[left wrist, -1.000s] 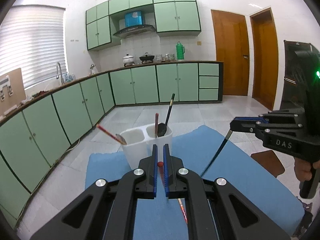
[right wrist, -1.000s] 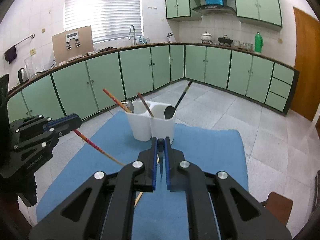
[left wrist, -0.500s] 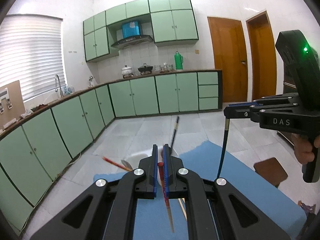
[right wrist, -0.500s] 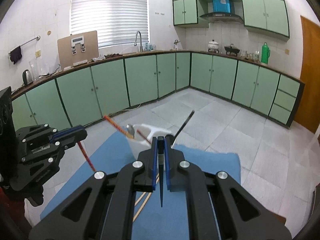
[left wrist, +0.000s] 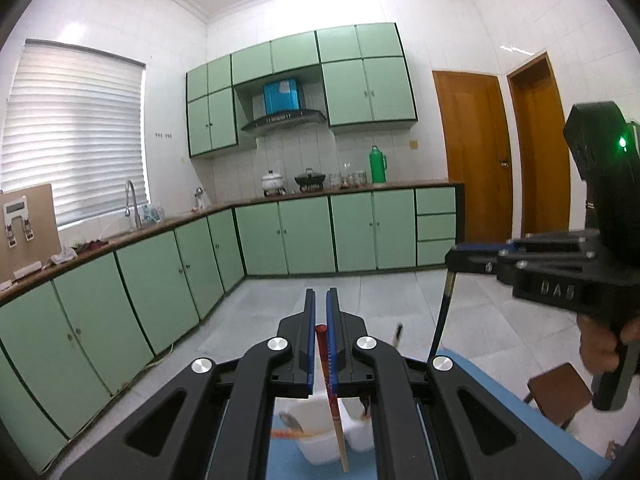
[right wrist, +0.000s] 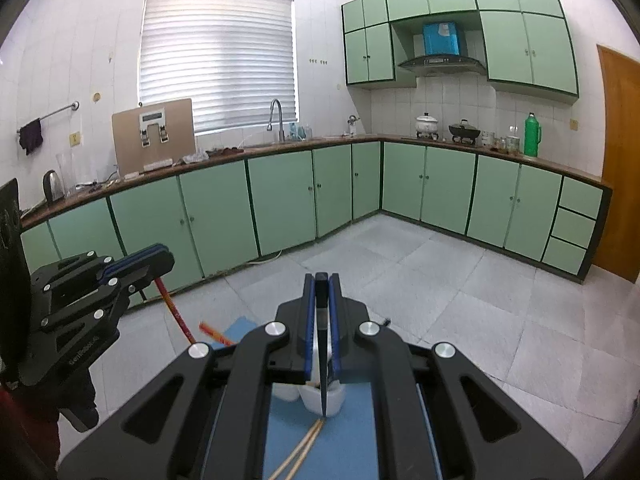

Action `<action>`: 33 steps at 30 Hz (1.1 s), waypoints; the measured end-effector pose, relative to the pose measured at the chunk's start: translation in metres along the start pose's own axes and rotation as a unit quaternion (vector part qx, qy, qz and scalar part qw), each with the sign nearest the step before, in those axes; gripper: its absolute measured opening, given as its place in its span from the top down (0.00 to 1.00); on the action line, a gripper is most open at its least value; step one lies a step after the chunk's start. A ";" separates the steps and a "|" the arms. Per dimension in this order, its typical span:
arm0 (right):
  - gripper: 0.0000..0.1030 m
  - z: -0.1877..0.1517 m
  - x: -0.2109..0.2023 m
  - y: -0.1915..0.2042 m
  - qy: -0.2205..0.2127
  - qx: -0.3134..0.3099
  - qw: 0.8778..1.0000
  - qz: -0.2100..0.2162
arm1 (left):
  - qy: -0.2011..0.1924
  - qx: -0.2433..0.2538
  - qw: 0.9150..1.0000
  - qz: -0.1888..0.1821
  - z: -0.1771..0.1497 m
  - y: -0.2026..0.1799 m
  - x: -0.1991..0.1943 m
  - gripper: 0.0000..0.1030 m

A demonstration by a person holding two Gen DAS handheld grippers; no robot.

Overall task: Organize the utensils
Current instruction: 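Lift both chopsticks and lower them into the white holder, then open both tools to release the chopsticks into the holder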

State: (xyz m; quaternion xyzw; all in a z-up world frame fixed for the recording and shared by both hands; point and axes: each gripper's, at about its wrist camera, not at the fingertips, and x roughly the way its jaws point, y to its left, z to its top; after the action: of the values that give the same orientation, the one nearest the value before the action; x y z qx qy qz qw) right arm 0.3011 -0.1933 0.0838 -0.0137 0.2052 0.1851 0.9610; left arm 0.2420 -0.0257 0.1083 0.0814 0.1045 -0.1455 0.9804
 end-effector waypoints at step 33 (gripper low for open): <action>0.90 -0.059 0.138 0.002 0.090 0.018 0.996 0.003 | 0.104 -0.044 0.994 0.004 -0.087 0.032 0.126 0.93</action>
State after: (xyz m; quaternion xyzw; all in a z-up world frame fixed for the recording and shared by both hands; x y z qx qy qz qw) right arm 0.3947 -0.1489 -0.0252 -0.0125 0.2946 0.1821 0.9380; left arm 0.3534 -0.0130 -0.0003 0.0529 0.2115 -0.1274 0.9676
